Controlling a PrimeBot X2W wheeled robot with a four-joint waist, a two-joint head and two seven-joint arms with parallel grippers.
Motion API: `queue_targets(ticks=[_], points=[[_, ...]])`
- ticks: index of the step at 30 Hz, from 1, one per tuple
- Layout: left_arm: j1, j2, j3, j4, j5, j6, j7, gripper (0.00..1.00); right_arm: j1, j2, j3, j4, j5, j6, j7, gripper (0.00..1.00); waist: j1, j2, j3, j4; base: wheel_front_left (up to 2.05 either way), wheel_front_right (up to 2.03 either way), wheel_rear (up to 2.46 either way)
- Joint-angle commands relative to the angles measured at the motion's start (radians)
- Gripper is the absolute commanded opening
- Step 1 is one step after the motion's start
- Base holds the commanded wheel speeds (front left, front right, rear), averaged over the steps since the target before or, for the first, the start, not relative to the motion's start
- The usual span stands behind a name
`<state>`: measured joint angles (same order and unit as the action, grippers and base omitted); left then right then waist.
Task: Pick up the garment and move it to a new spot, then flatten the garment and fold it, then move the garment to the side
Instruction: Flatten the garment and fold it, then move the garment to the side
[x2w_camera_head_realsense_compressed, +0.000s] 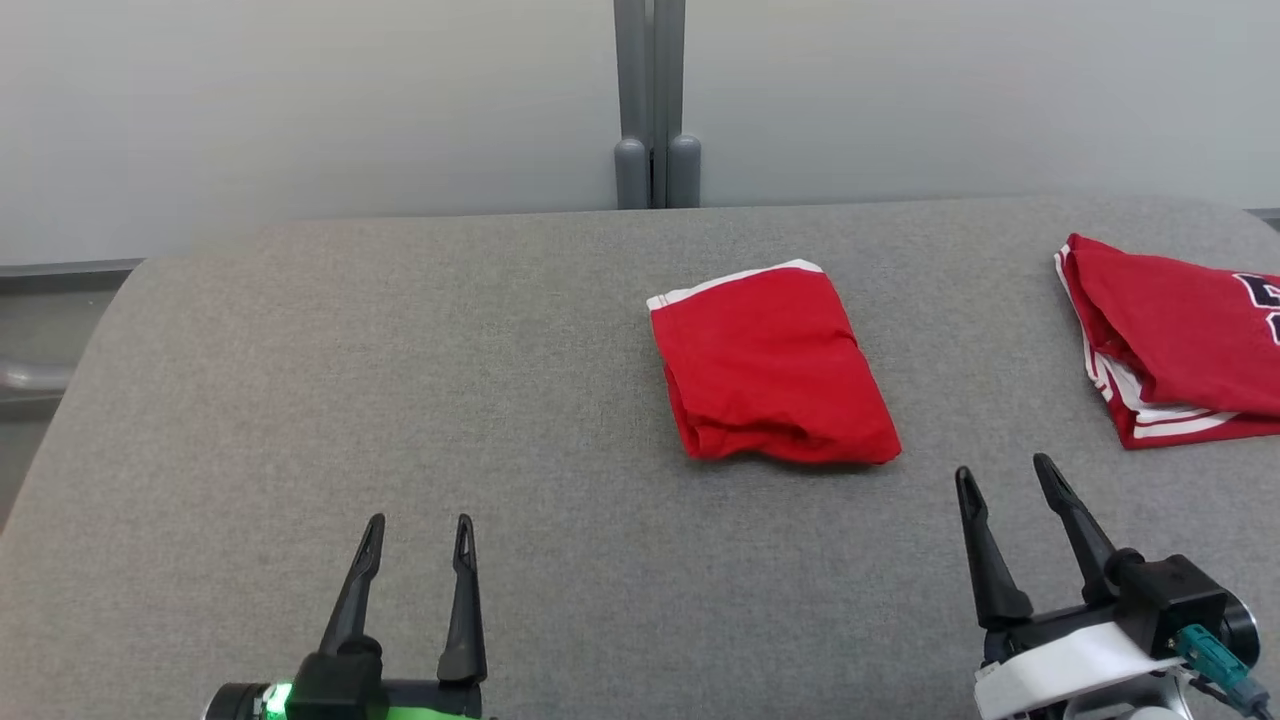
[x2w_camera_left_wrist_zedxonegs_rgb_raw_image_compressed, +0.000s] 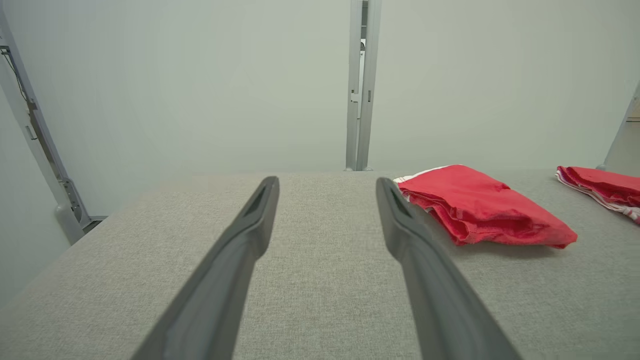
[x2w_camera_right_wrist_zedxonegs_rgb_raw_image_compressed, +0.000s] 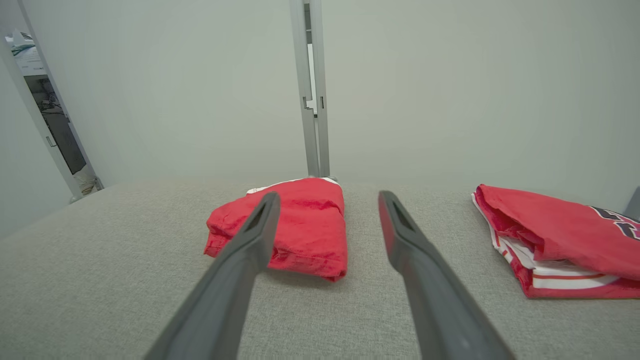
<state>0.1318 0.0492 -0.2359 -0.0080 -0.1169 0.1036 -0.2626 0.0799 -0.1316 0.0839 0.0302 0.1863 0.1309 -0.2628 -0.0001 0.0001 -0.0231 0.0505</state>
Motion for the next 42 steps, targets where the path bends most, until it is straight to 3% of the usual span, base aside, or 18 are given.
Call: queue_targets(ticks=[1, 12, 42], points=[[0.017, 0.003, 0.006, -0.003, 0.009, -0.007, -0.002, 1.0, 0.016, 0.004, 0.003, 0.004, -0.008, -0.001, -0.002, 1.0, 0.0001, -0.0001, -0.005, -0.001, 0.0, 0.0, 0.0], [0.035, 0.003, 0.007, -0.004, 0.028, -0.02, -0.002, 1.0, 0.023, 0.015, 0.015, 0.027, -0.011, -0.001, -0.002, 1.0, 0.0001, -0.0001, -0.017, -0.004, 0.0, 0.0, 0.0], [0.009, 0.003, -0.029, 0.001, 0.043, -0.005, -0.002, 1.0, 0.002, 0.013, 0.013, 0.022, 0.015, -0.001, -0.002, 1.0, 0.0001, -0.0001, 0.028, 0.013, 0.0, 0.0, 0.0]])
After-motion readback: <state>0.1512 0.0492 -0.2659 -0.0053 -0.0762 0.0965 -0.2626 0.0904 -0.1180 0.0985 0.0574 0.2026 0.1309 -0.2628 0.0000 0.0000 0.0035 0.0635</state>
